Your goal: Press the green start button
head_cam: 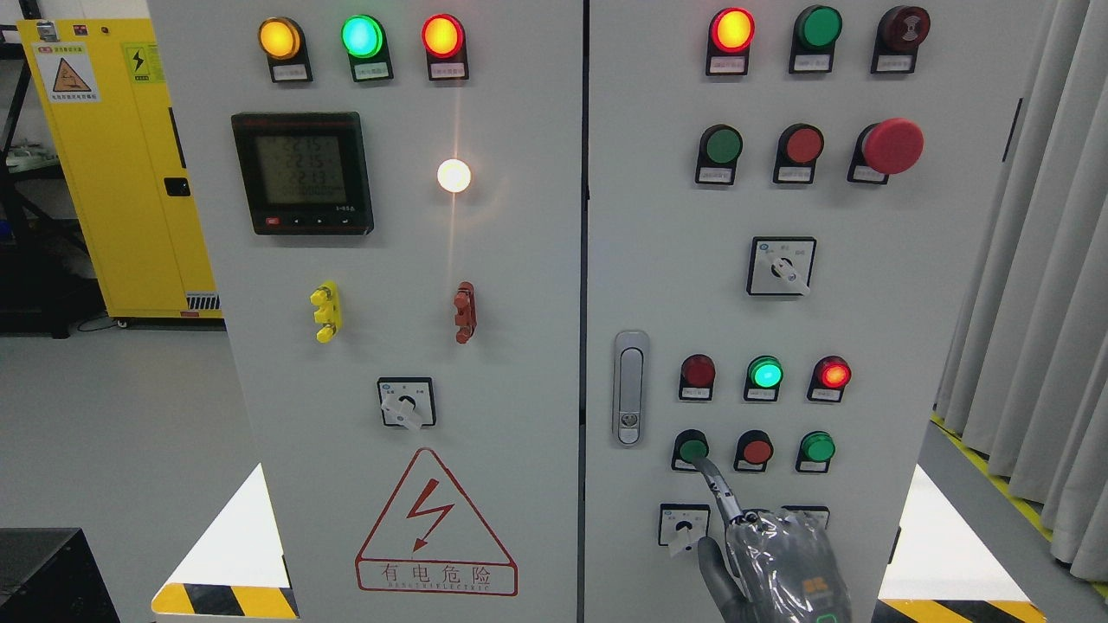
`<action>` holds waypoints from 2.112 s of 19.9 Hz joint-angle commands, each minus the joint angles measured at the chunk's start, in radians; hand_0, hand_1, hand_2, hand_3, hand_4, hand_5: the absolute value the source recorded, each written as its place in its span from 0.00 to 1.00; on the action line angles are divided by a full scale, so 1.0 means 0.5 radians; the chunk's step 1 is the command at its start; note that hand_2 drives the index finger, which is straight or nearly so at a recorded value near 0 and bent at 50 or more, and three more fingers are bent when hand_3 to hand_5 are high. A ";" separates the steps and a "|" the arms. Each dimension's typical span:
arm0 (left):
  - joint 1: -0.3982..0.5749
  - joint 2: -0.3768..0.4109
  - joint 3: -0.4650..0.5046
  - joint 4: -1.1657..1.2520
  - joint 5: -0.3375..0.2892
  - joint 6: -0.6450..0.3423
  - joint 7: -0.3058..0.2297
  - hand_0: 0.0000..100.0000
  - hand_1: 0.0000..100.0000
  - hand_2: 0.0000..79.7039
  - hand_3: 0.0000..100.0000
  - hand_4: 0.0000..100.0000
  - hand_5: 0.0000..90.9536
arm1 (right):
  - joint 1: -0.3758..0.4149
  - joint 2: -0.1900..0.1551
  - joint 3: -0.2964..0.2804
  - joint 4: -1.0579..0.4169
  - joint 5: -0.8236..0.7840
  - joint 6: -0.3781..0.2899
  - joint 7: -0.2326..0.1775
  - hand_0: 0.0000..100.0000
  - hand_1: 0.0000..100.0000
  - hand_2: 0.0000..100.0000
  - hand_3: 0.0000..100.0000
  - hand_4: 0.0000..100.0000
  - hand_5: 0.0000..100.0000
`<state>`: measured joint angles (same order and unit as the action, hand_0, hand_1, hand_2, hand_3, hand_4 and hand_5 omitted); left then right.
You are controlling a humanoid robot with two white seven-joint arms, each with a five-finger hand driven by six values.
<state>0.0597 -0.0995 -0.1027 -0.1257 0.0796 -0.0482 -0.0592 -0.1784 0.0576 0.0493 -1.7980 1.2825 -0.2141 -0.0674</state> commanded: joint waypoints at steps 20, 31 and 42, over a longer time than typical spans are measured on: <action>0.000 0.000 0.000 0.000 0.000 0.001 -0.001 0.12 0.56 0.00 0.00 0.00 0.00 | -0.054 -0.002 0.018 0.111 -0.101 0.029 0.037 0.78 0.98 0.00 1.00 1.00 1.00; 0.000 0.000 0.000 0.000 0.000 0.001 -0.001 0.12 0.56 0.00 0.00 0.00 0.00 | -0.070 -0.002 0.009 0.123 -0.101 0.033 0.040 0.79 0.98 0.00 1.00 1.00 1.00; 0.000 0.000 0.000 0.000 0.000 0.001 0.002 0.12 0.56 0.00 0.00 0.00 0.00 | -0.088 0.001 0.006 0.148 -0.181 0.063 0.040 0.81 0.98 0.00 1.00 1.00 1.00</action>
<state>0.0598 -0.0993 -0.1030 -0.1257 0.0796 -0.0483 -0.0590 -0.2206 0.0568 0.0542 -1.7352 1.2052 -0.1857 -0.0482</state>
